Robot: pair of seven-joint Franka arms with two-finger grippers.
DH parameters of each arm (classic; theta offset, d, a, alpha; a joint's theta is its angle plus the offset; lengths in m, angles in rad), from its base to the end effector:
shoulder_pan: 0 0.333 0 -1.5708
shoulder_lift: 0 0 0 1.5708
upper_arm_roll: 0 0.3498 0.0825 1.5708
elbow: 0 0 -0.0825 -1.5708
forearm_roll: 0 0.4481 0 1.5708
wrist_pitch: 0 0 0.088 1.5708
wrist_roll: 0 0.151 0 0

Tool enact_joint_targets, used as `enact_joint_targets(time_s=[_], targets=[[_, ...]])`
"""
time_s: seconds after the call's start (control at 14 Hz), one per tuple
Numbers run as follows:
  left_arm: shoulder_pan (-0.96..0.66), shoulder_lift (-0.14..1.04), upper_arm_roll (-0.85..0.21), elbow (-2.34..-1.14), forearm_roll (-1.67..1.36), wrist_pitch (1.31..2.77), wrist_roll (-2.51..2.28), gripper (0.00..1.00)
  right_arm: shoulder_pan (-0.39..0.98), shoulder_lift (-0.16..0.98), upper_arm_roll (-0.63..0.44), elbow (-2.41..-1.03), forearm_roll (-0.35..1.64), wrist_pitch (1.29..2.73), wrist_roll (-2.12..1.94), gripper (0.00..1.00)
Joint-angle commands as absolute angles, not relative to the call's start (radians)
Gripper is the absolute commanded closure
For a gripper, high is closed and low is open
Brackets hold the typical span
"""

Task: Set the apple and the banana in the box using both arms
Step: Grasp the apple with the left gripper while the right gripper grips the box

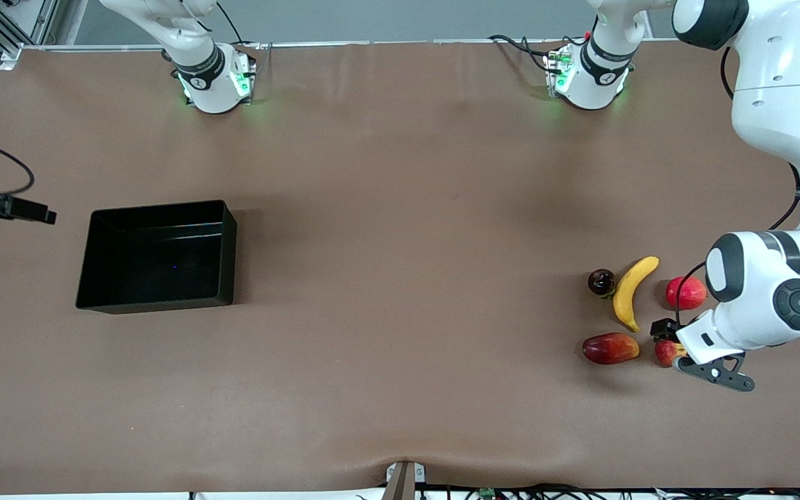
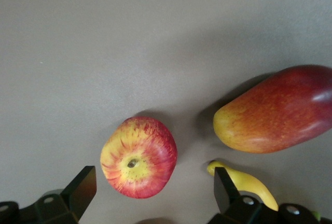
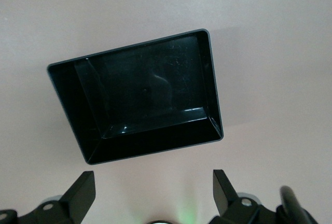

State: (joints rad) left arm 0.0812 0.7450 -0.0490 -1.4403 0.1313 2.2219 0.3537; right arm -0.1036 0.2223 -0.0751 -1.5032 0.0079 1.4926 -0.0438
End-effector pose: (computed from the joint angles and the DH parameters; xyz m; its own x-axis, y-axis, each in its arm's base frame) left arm 0.8044 0.0406 0.1963 0.9264 -0.3764 0.0077 -0.3745 -0.9236 -0.0818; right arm 0.6541 -0.1128 0.5016 0.9642 -0.1311 -0.2303 -0.1350 -0.9908 -0.0014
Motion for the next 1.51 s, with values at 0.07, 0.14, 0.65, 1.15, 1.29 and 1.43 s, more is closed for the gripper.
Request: enact_joint_targets(time_s=[0.07,0.14,0.65,1.15,1.29,1.43], targets=[[0.103,0.772,-0.052,-1.413,0.146,2.249,0.397,0.00,-0.120,0.311,-0.061,-1.489,-0.008,1.511,-0.051,0.00],[0.103,0.773,-0.052,-1.414,0.147,2.249,0.397,0.00,-0.129,0.337,-0.061,-1.491,-0.006,1.543,-0.054,0.00],[0.129,0.811,-0.052,-1.413,0.144,2.287,0.508,0.00,-0.210,0.431,-0.061,-1.695,0.006,1.894,-0.264,0.00],[0.127,0.830,-0.052,-1.414,0.138,2.287,0.506,0.40,-0.241,0.491,-0.060,-1.752,0.006,2.006,-0.348,0.00],[0.127,0.833,-0.054,-1.414,0.138,2.295,0.503,0.88,-0.267,0.497,-0.058,-1.752,0.012,2.006,-0.418,0.00],[0.123,0.828,-0.054,-1.414,0.137,2.296,0.491,1.00,-0.279,0.495,-0.060,-1.758,0.012,2.003,-0.451,0.00]])
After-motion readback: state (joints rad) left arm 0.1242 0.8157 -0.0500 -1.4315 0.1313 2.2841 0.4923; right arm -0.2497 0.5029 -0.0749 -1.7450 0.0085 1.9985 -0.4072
